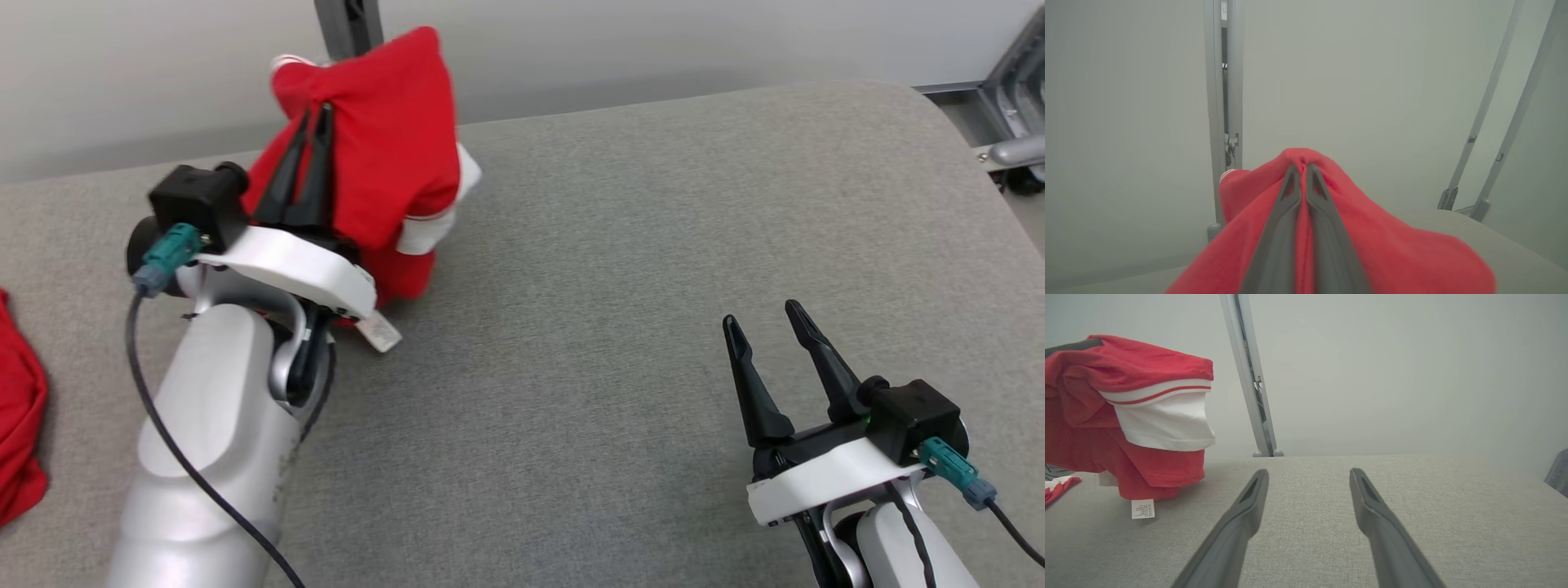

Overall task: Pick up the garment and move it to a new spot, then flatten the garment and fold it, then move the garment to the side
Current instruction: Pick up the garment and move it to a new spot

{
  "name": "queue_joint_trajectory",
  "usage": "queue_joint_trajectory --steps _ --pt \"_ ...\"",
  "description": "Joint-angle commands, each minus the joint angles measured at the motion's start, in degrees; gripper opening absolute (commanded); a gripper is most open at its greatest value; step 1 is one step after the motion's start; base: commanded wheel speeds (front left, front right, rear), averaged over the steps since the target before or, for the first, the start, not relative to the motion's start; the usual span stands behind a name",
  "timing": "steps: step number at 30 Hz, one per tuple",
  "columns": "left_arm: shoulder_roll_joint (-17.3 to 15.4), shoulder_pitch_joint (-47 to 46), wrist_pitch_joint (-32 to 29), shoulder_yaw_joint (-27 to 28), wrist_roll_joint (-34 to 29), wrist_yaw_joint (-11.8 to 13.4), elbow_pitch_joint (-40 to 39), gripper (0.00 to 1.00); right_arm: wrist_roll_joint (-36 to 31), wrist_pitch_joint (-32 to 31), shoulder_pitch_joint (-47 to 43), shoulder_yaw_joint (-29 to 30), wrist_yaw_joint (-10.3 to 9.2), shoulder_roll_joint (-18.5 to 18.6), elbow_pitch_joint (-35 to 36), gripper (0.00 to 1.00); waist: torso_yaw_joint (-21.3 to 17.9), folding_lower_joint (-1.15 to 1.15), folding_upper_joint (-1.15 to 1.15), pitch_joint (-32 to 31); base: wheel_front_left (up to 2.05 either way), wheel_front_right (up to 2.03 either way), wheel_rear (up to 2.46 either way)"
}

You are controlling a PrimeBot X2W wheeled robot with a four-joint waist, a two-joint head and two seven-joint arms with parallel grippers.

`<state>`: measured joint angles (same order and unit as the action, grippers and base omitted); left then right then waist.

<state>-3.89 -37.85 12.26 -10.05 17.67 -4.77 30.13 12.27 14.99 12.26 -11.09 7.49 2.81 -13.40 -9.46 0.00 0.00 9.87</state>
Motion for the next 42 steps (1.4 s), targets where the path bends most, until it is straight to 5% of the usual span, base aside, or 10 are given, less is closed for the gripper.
queue_joint_trajectory --steps 1,15,17,24,34,42 --pt "0.2 0.3 0.5 -1.0 0.2 -0.6 0.0 0.0 0.5 0.4 -0.4 0.1 0.01 0.2 0.1 1.0 -0.7 0.0 0.0 -0.2 0.0 0.0 0.0" --pt "0.9 5.5 1.9 -14.0 9.0 -2.2 5.2 0.0 1.0 0.4 -1.0 -0.2 0.01 0.2 0.2 1.0 -0.9 0.0 0.0 -0.6 0.0 0.0 0.0" --pt "0.9 6.3 2.1 -15.9 11.4 -1.2 5.4 1.0 0.8 0.4 -0.9 -0.1 0.01 0.2 0.0 1.0 -0.5 0.0 0.0 -0.8 0.0 0.0 0.0" --pt "0.9 8.5 2.8 -20.0 13.6 2.6 4.6 1.0 0.3 0.4 -1.2 0.2 0.01 0.2 -0.5 1.0 0.8 0.0 0.0 -2.0 0.0 0.0 0.0" --pt "0.9 16.7 2.9 -12.9 10.1 5.5 -3.6 1.0 0.4 0.4 -2.9 -0.4 0.01 0.2 -0.9 1.0 1.9 0.0 0.0 -4.2 0.0 0.0 0.0" --pt "0.9 19.2 2.9 -12.4 11.8 6.3 -3.8 1.0 -0.8 0.4 -2.5 -0.7 0.01 0.3 -2.2 1.0 4.7 0.0 0.0 -5.2 0.0 0.0 0.0"
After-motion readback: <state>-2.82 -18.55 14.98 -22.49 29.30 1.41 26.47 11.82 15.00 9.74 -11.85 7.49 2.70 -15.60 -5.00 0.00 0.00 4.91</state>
